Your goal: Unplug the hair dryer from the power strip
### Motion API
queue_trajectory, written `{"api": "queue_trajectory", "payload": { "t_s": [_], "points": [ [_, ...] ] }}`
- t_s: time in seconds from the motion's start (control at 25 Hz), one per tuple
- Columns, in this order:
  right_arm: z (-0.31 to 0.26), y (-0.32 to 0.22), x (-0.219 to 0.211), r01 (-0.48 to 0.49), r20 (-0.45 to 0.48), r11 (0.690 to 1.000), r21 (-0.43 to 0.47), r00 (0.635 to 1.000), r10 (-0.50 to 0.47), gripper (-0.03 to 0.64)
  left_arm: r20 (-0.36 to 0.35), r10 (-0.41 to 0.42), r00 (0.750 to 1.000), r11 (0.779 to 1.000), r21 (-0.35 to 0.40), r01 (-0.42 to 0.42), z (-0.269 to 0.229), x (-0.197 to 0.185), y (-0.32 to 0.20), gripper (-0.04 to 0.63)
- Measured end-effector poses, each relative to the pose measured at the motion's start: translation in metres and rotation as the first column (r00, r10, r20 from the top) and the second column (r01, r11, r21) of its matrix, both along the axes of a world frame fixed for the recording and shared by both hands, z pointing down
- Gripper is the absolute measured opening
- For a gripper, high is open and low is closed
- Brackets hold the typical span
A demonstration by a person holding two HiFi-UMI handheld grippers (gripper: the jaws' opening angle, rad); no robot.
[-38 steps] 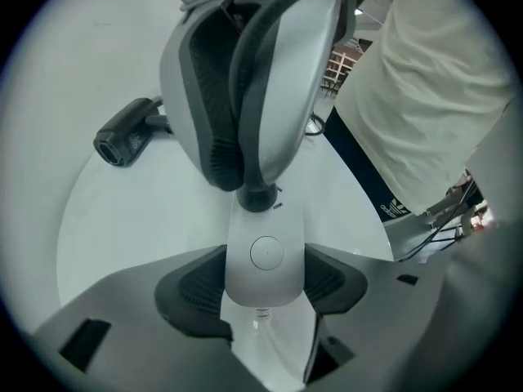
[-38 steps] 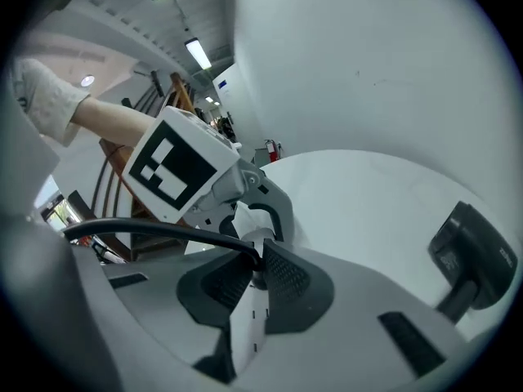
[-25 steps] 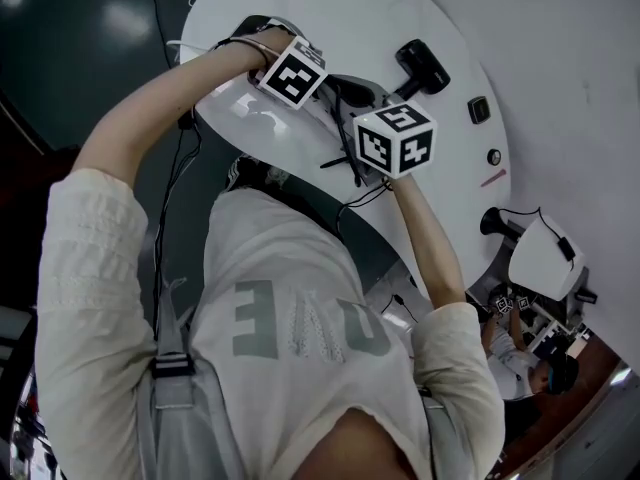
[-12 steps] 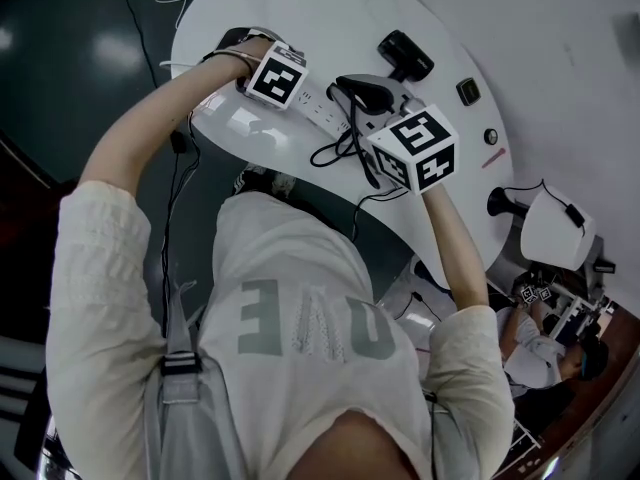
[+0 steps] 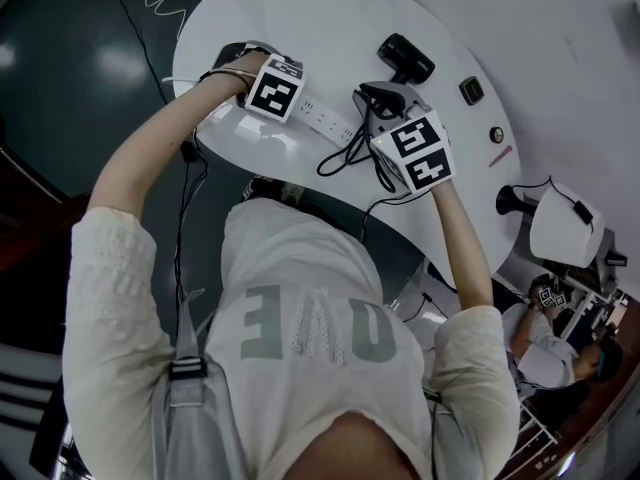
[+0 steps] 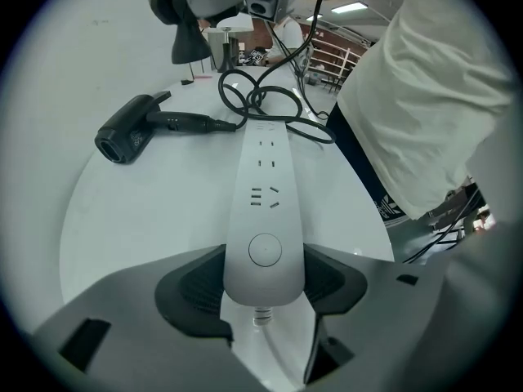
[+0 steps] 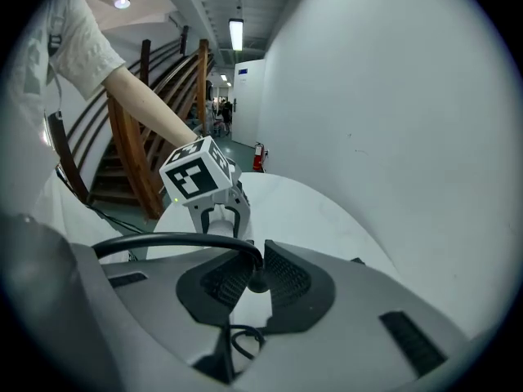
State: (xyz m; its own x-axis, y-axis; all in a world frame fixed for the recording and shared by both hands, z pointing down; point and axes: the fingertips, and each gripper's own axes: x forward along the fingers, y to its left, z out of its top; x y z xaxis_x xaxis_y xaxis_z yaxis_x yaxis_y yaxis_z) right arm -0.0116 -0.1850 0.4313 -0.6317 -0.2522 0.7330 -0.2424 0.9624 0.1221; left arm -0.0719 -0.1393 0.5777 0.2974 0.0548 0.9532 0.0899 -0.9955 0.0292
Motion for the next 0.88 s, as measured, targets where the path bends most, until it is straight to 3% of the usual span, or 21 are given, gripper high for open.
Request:
{"api": "queue_trajectory", "payload": {
  "t_s": [0.08, 0.16, 0.24, 0.32, 0.44, 0.68, 0.76, 0.88],
  "points": [
    [0.001, -0.006, 0.014, -0.028, -0.013, 0.999, 0.047, 0.999, 0.029, 0.048, -0.002, 0.003, 1.000, 1.000, -0.003, -0.003, -0.001, 0.000, 0.000, 0.271],
    [-0.003, -0.020, 0.031, -0.051, -0.036, 0.981, 0.190, 0.998, 0.059, 0.049, -0.001, 0.008, 1.000, 1.000, -0.003, -0.008, -0.002, -0.002, -0.001, 0.272],
    [-0.001, -0.032, 0.051, -0.010, -0.114, 0.927, 0.374, 0.992, 0.057, 0.049, -0.004, 0.009, 1.000, 1.000, -0.003, -0.009, -0.002, -0.003, -0.001, 0.272],
    [0.010, -0.034, 0.071, 0.049, -0.202, 0.893, 0.447, 0.978, 0.048, 0.049, -0.010, 0.006, 1.000, 1.000, -0.007, -0.006, -0.002, -0.003, 0.000, 0.272],
    [0.028, -0.029, 0.094, 0.033, -0.238, 0.920, 0.391, 0.969, 0.066, 0.049, -0.022, 0.002, 1.000, 1.000, -0.013, -0.003, -0.002, -0.002, 0.001, 0.272],
    [0.059, -0.020, 0.127, -0.145, -0.223, 0.973, 0.179, 0.957, 0.184, 0.049, -0.024, 0.004, 1.000, 1.000, -0.012, -0.004, -0.003, -0.002, 0.002, 0.272],
    [0.075, -0.014, 0.137, -0.206, -0.229, 0.976, 0.072, 0.949, 0.217, 0.048, -0.021, 0.002, 1.000, 1.000, -0.012, -0.002, -0.002, -0.002, 0.002, 0.272],
    [0.094, -0.009, 0.151, -0.295, -0.203, 0.953, -0.064, 0.939, 0.277, 0.049, -0.018, 0.000, 1.000, 1.000, -0.010, 0.000, -0.001, 0.000, 0.001, 0.272]
  ]
}}
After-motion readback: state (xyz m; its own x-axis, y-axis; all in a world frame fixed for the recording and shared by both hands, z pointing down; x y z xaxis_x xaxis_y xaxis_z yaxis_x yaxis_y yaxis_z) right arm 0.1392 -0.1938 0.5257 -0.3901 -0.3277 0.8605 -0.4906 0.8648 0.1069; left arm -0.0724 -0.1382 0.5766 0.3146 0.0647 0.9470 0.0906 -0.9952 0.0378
